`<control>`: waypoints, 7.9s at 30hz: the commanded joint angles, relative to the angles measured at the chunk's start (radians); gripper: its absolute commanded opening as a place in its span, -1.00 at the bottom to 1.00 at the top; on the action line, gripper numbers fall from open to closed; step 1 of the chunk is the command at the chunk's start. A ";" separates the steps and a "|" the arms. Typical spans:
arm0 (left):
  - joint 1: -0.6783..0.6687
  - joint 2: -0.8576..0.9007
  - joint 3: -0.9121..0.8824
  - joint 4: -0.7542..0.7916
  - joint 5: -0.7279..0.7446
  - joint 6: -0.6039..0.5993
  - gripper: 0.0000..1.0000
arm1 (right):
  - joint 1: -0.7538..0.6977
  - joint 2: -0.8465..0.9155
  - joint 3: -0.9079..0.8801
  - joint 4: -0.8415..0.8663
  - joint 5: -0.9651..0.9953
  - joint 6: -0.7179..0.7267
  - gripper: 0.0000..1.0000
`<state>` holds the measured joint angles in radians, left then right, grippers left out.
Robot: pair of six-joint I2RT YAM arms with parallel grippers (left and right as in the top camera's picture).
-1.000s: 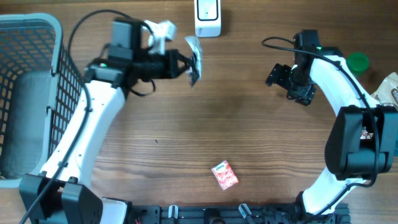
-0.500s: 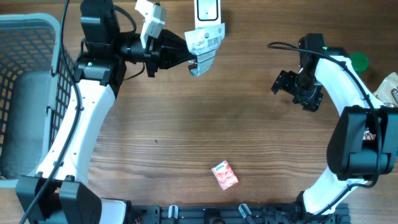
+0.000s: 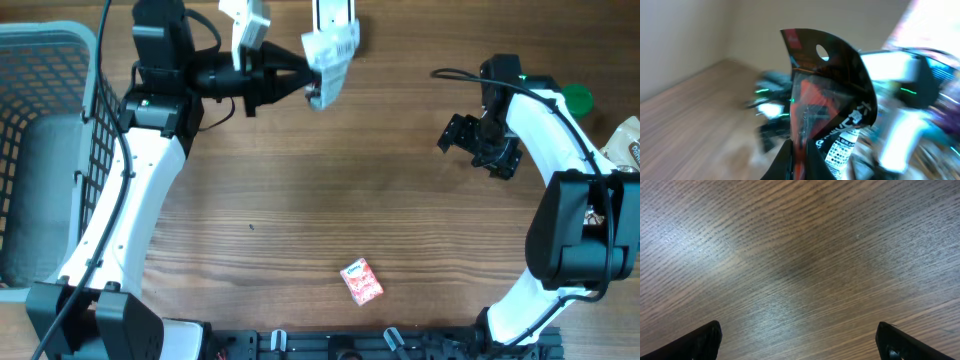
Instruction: Scan the item barcode
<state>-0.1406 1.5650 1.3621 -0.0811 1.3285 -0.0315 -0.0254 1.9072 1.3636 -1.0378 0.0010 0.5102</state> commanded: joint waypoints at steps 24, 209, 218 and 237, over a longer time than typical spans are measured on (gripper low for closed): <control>-0.192 0.630 0.375 0.078 -1.387 0.137 -0.92 | -0.001 -0.033 0.002 0.081 0.013 0.018 0.97; -0.005 0.101 0.504 -0.766 -1.390 0.211 1.00 | 0.431 0.541 0.622 0.287 0.117 0.121 0.00; -0.005 0.101 0.504 -0.774 -1.390 0.211 1.00 | 0.431 0.541 0.622 0.344 0.138 0.092 -0.64; -0.005 0.101 0.504 -0.777 -1.390 0.211 1.00 | 0.430 0.484 0.623 0.401 0.077 0.092 -0.90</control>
<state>-0.1539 1.6699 1.8599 -0.8604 -0.0765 0.1635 0.4057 2.4218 1.9911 -0.6197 0.1261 0.6041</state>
